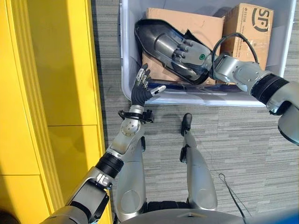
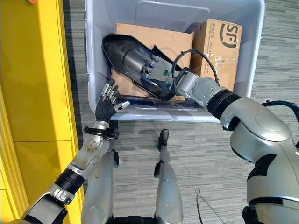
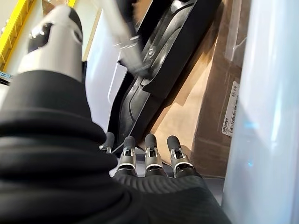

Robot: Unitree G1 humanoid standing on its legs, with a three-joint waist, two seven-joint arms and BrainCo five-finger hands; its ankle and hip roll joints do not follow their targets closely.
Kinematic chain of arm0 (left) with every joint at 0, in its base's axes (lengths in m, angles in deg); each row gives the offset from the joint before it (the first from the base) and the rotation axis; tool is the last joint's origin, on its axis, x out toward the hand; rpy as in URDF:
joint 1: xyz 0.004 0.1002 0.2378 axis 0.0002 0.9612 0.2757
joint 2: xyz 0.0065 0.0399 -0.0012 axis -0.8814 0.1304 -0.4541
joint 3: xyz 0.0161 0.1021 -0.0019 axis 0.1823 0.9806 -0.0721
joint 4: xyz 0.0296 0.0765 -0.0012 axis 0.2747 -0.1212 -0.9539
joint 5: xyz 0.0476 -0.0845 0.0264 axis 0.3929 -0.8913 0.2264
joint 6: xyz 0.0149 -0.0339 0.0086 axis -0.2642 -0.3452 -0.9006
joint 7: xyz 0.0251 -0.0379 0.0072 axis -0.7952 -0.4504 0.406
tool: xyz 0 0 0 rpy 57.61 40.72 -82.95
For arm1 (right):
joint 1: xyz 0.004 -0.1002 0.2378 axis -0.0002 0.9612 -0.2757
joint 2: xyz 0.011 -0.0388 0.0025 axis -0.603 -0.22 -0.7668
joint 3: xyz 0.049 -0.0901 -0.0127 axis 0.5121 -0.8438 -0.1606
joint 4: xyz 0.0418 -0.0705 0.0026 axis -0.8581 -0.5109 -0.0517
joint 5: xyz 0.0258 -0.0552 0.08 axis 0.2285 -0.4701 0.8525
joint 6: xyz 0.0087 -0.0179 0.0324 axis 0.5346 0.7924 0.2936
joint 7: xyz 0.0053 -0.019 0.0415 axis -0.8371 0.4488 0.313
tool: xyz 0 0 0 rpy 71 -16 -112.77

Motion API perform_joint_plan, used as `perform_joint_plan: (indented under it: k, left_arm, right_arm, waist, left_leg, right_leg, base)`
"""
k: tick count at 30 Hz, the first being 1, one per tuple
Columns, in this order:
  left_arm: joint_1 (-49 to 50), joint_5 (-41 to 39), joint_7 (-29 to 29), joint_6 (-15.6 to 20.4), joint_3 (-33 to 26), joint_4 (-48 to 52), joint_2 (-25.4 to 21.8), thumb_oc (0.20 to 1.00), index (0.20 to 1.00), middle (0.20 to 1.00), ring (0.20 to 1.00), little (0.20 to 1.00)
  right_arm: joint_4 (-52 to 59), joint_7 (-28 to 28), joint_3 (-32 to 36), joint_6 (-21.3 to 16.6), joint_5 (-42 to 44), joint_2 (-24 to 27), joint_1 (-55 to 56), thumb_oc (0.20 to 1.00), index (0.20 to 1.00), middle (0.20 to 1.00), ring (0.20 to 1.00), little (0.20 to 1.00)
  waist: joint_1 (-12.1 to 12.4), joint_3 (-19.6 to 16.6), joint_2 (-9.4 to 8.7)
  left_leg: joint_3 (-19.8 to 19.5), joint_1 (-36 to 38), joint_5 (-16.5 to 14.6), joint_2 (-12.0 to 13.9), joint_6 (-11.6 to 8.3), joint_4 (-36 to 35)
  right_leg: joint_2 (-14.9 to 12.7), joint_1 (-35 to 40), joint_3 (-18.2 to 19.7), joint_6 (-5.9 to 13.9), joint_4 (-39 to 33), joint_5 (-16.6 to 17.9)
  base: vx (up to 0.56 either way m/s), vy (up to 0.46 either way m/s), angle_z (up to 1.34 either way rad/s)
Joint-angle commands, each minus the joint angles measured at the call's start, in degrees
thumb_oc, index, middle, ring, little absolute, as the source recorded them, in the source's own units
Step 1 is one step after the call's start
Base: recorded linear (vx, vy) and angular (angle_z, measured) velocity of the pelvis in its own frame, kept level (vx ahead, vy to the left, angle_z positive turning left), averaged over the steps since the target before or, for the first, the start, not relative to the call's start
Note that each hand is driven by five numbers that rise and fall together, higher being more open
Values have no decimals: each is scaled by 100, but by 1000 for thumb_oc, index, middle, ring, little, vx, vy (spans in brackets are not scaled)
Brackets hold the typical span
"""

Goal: Move parts from the plastic box to the shelf.

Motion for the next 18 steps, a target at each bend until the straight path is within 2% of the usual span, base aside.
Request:
perform_joint_plan:
  k: [1,6,13,17,18]
  left_arm:
    - [-158,59,-107,274,179,291,15,1000,1000,1000,1000,1000]
    - [-114,41,-99,283,172,354,5,1000,1000,1000,1000,1000]
    - [-78,43,-74,270,123,411,54,1000,1000,1000,1000,1000]
    - [-105,-3,46,301,92,407,97,1000,1000,1000,1000,1000]
    - [-146,-14,110,311,103,398,125,1000,1000,1000,1000,1000]
  right_arm:
    - [-80,-133,15,137,-130,320,-393,1000,1000,1000,1000,1000]
    - [-394,-176,12,216,-68,259,-421,1000,1000,1000,1000,1000]
    - [-716,58,49,227,40,49,-204,1000,1000,1000,1000,1000]
    - [-1277,-299,1108,479,1122,-282,144,1000,1000,1000,1000,1000]
    - [-1562,-545,1520,561,1522,-476,230,1000,1000,1000,1000,1000]
  waist:
    - [46,-76,51]
    - [89,-76,72]
    - [140,-76,108]
    - [188,-76,140]
    - [205,-76,157]
  left_leg:
    - [-111,-23,-380,72,-160,299]
    - [-125,-138,-437,48,-144,349]
    - [-215,-369,-453,-16,-110,386]
    - [-212,-429,-450,-38,-72,391]
    - [-202,-429,-448,-44,-62,382]
  right_leg:
    - [60,-436,-119,-108,1112,-380]
    - [49,-528,-127,-101,1163,-423]
    - [23,-700,-180,-94,1180,-440]
    - [10,-764,-186,-107,1182,-423]
    - [9,-776,-193,-110,1180,-411]
  base:
    - [0,0,0]
    - [7,8,1]
    - [11,7,3]
    - [0,0,0]
    - [-3,30,0]
